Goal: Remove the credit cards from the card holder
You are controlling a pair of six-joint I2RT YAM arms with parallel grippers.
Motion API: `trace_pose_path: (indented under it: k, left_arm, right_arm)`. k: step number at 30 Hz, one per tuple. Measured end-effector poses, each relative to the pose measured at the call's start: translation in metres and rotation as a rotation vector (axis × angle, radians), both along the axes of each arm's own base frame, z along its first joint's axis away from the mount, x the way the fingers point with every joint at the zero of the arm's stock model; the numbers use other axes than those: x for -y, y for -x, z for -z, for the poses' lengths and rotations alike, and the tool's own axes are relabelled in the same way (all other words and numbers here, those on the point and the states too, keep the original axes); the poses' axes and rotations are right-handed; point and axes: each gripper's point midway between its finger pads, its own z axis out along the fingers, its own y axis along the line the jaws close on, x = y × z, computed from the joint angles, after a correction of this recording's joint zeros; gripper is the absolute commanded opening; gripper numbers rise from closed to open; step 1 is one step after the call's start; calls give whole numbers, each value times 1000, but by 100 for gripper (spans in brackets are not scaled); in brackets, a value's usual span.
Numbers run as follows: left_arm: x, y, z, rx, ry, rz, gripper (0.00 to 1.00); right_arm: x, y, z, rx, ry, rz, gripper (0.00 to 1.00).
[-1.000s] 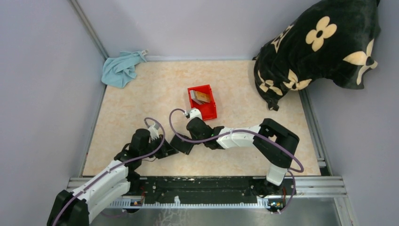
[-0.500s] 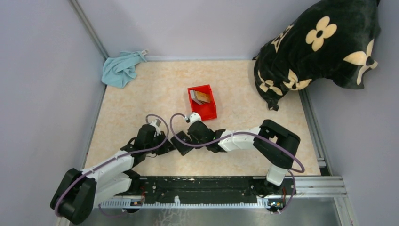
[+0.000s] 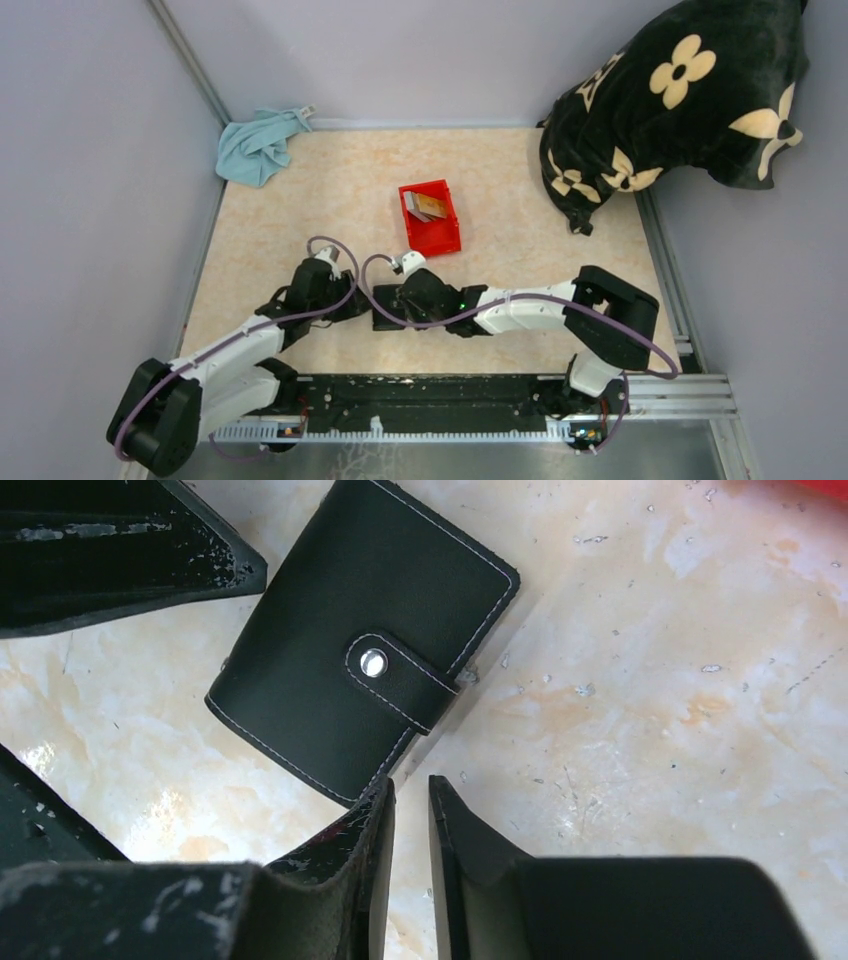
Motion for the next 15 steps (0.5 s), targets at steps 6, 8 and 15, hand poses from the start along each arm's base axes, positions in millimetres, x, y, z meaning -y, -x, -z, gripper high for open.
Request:
trace_pose_path:
  k: [6, 8, 15]
  left_arm:
    - [1, -1, -18, 59, 40, -9, 59]
    - [1, -1, -22, 80, 59, -13, 48]
    - [-2, 9, -6, 35, 52, -13, 6]
  right_arm:
    - [-10, -9, -18, 43, 5, -15, 41]
    - [-20, -16, -30, 68, -9, -20, 43]
    - [-49, -32, -39, 113, -3, -45, 48]
